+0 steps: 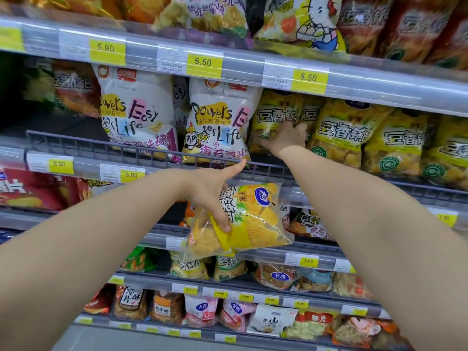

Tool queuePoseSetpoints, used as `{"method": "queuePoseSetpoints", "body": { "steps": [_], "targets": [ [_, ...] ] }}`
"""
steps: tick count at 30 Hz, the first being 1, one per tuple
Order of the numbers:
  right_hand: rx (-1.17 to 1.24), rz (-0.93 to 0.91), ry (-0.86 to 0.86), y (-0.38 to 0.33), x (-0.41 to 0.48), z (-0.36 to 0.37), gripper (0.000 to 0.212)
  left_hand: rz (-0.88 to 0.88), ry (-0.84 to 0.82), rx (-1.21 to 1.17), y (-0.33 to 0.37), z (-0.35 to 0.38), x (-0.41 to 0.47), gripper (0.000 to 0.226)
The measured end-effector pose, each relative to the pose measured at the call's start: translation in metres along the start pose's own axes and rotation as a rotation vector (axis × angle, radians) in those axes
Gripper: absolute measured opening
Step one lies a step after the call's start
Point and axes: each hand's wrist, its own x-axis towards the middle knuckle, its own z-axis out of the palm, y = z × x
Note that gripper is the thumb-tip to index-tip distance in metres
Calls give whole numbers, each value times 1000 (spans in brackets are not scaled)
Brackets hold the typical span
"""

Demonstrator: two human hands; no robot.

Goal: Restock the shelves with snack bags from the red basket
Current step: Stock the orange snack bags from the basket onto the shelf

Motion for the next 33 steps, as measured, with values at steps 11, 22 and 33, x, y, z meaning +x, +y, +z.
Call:
{"method": "queuePoseSetpoints", "body": {
  "steps": [11, 22, 33],
  "targets": [
    [207, -20, 73, 67, -124, -74, 34, -183, 94, -282, 41, 32, -40, 151],
    [390, -55, -219, 89, -248, -139, 39, -331, 470, -1007, 138, 71, -76, 95],
    [273, -42, -374, 99, -258, -153, 76, -222, 209, -1105, 184, 73, -90, 65]
  ]
}}
